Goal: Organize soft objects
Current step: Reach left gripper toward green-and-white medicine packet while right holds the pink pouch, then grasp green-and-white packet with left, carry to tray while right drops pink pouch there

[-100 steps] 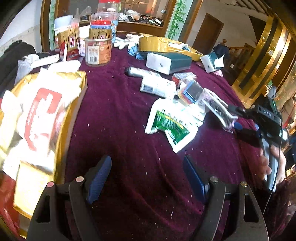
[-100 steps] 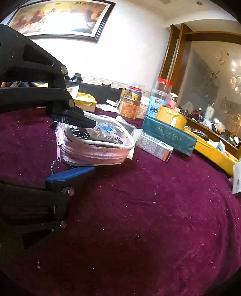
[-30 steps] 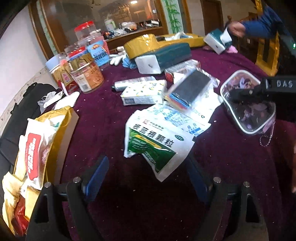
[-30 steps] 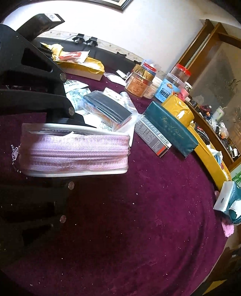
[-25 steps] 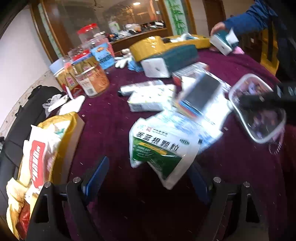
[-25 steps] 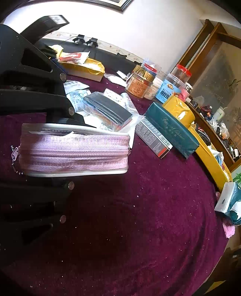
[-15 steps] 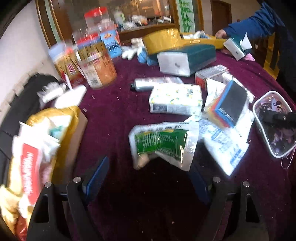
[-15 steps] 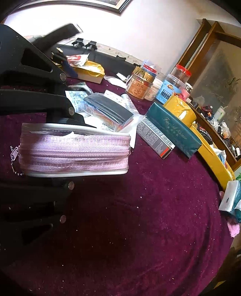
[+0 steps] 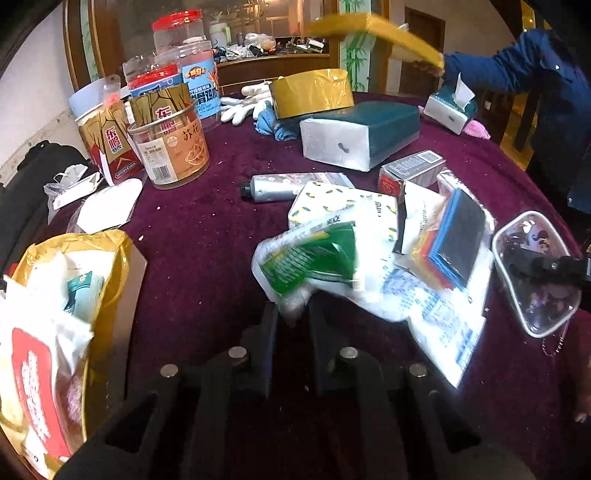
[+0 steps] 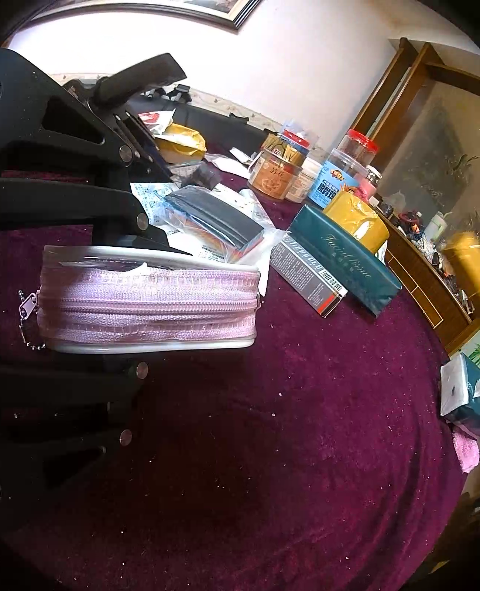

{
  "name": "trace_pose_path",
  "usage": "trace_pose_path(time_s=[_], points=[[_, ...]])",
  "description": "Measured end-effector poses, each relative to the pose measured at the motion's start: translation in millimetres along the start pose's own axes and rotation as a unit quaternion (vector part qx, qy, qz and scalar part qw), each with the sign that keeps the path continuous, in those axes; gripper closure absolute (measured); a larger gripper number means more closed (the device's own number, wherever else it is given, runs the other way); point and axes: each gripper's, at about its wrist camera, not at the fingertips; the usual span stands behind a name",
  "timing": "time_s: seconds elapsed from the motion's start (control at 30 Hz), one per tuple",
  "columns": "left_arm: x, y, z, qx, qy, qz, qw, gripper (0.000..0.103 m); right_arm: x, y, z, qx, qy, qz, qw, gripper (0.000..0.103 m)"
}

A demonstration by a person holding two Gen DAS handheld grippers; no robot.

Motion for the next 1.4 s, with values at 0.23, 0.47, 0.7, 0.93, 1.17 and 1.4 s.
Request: trace_pose_path(time_s=[0.23,0.47,0.7,0.93,1.17,1.4], points=[[3.1,14.3,-0.3,0.014,-0.014,0.010,0.9998,0.073,0.9,-0.6,0.6,0.002,-0.005,0.000,1.000,0.072],[15.1,15.9,6.4,0.054,-0.055,0.035,0.9964,0.021,1.2,-0.5,0.1,0.002,-0.006,-0.001,1.000,0.072],[27.0,-3.1,7.4,0.055,-0.123,-0.002,0.9909,0.021,1.2,-0.8,0.9,0.003,-0.012,-0.002,1.000,0.072],[31.9,-17.2,25.5,0.035,-0.245,-0.044,0.9680,0.021,1.8,-1.5,1.5,0.003,-0.013,-0.003,1.000,0.072],[42.7,-48.7,19.0,-0.015,-0.255,-0.098,0.9619,0.013,2.0,-1.7,2.2,0.004,-0.015,-0.003,1.000,0.072],[45.7,-54.0,9.1,-0.081,-0.176,-0.100,0.9759,0.057,1.9,-2.1,2.1,0.005,-0.013,-0.001,1.000,0.072]])
Point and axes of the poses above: each gripper's, at about its wrist camera, not at the fingertips, and y roughly against the way its jaws point, z to its right, x to its top, and after that the axes turned 11 degrees about z, right-handed
